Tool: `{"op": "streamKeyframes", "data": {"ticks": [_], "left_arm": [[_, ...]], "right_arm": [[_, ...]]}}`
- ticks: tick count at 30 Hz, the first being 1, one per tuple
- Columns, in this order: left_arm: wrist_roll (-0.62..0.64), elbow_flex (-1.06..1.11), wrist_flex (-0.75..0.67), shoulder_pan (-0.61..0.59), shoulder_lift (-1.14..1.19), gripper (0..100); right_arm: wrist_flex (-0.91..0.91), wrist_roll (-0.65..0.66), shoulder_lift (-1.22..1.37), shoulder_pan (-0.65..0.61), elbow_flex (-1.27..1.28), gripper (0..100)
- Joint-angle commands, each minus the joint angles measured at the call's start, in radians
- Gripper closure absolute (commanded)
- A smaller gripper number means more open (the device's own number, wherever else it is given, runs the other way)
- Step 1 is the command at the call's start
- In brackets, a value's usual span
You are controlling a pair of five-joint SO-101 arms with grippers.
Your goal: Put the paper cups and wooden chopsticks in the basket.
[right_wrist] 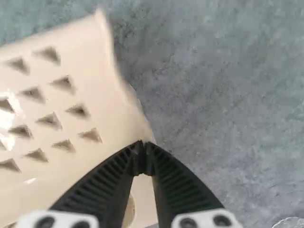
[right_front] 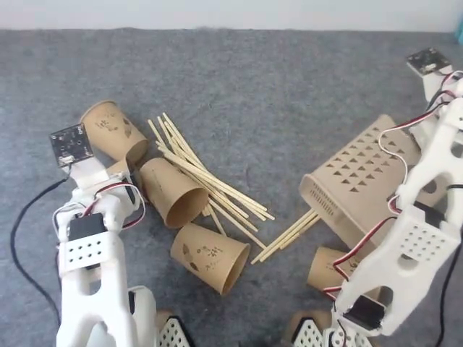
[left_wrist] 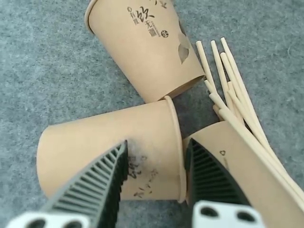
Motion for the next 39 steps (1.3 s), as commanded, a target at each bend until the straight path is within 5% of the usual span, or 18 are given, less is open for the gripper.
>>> {"op": "streamKeyframes", "data": {"ticks": [1, 19, 27, 39], "left_arm": [[-0.005, 0.001, -0.017, -0.011, 0.003, 81], [-0.005, 0.001, -0.017, -0.011, 0.003, 81], [-0.005, 0.001, -0.017, -0.011, 0.003, 81], [-0.005, 0.001, -0.017, -0.011, 0.003, 81]], "right_arm": [[0.03, -0.02, -0.013, 0.038, -0.101, 98.9], [-0.067, -0.015, 0.217, 0.12, -0.166, 98.9], [0.148, -0.02, 0.199, 0.031, -0.207, 98.9], [0.145, -0.032, -0.09, -0.113, 0.091, 98.9]]}}
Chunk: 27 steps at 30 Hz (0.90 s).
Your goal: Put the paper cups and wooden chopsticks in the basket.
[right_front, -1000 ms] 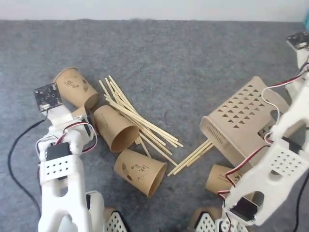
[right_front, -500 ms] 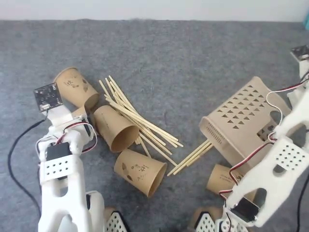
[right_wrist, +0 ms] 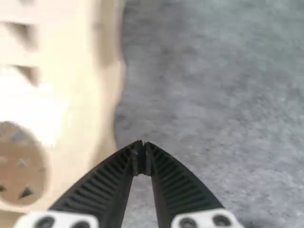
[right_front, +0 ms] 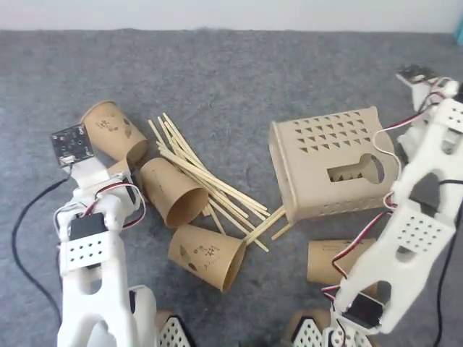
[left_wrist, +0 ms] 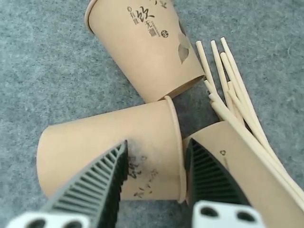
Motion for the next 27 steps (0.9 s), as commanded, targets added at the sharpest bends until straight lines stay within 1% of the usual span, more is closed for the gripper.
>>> {"op": "streamKeyframes", "data": {"ticks": [1, 3, 7, 16, 19, 23, 25, 27], "left_arm": [[-0.005, 0.001, -0.017, -0.011, 0.003, 81], [-0.005, 0.001, -0.017, -0.011, 0.003, 81], [-0.005, 0.001, -0.017, -0.012, 0.003, 81], [-0.005, 0.001, -0.015, -0.012, 0.003, 81], [-0.005, 0.001, -0.015, -0.012, 0.003, 81], [-0.005, 0.001, -0.015, -0.012, 0.003, 81], [-0.005, 0.001, -0.015, -0.012, 0.003, 81], [-0.005, 0.001, -0.017, -0.012, 0.003, 81]], "right_arm": [[0.041, 0.009, -0.162, -0.071, 0.081, 98.9], [0.039, 0.005, -0.209, -0.108, 0.12, 98.9], [0.039, -0.06, -0.271, -0.17, 0.14, 98.9], [0.033, -0.198, -0.289, -0.294, 0.135, 98.9], [0.012, -0.258, -0.318, -0.288, 0.101, 98.9], [0.007, -0.302, -0.344, -0.228, 0.063, 98.1], [0.007, -0.327, -0.337, -0.206, 0.069, 93.9], [0.007, -0.358, -0.303, -0.177, 0.072, 87.0]]}}
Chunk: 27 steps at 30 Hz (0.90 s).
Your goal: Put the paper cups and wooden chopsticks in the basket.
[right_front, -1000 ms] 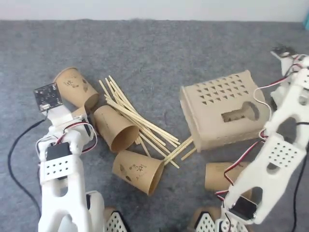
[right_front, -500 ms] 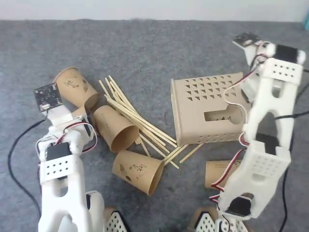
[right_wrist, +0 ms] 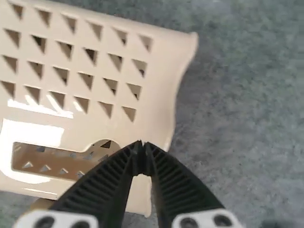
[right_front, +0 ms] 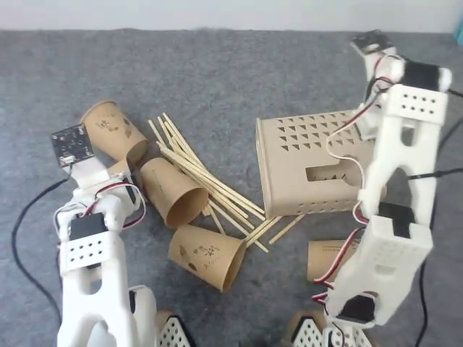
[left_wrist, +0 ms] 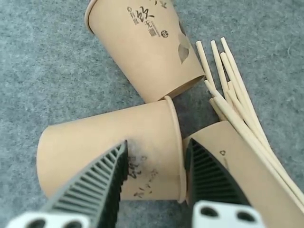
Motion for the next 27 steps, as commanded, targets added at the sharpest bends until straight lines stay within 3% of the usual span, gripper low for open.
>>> {"op": "streamKeyframes", "data": {"ticks": [1, 4, 9, 15, 19, 24, 27], "left_arm": [[-0.005, 0.001, -0.017, -0.012, 0.003, 81], [-0.005, 0.001, -0.017, -0.012, 0.003, 81], [-0.005, 0.001, -0.017, -0.012, 0.003, 81], [-0.005, 0.001, -0.017, -0.012, 0.003, 81], [-0.005, 0.001, -0.017, -0.012, 0.003, 81], [0.006, -0.015, -0.011, -0.006, 0.002, 81], [0.044, -0.142, 0.106, 0.061, 0.002, 88]], "right_arm": [[0.007, -0.051, -0.015, 0.054, -0.046, 84.1], [0.007, -0.061, 0.05, 0.093, -0.046, 82.0], [0.008, -0.063, 0.128, 0.16, -0.046, 91.3], [0.031, -0.071, 0.237, 0.163, -0.041, 92.3], [0.028, -0.157, 0.239, 0.203, -0.052, 92.4], [0.03, -0.129, 0.269, 0.203, -0.012, 97.2], [0.027, -0.133, 0.298, 0.194, -0.011, 98.5]]}}
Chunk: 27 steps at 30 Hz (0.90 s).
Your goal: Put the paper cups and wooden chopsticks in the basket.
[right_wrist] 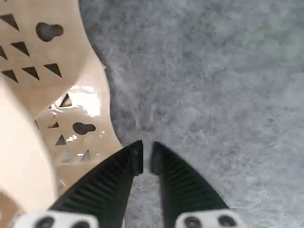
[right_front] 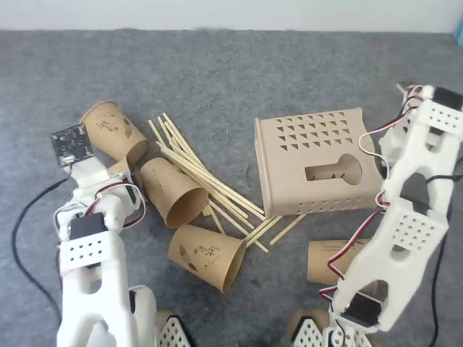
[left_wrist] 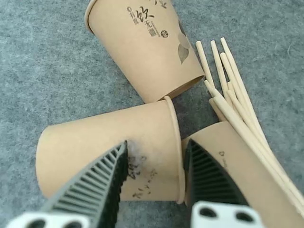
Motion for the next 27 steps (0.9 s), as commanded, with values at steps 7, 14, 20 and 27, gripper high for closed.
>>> {"op": "streamKeyframes", "data": {"ticks": [7, 14, 20, 27], "left_arm": [[0.058, -0.581, 0.454, 0.419, 0.009, 99], [0.068, -0.682, 0.377, 0.709, 0.209, 99], [0.21, -0.845, 0.296, 0.825, 0.583, 99], [0.249, -1.044, 0.29, 0.895, 0.911, 99]], "right_arm": [[0.019, -0.104, -0.008, -0.007, -0.035, 99.0], [0.025, -0.133, -0.008, -0.004, -0.041, 99.0], [0.027, -0.129, -0.031, 0.001, -0.052, 99.1], [0.033, -0.133, -0.116, -0.007, -0.051, 99.1]]}}
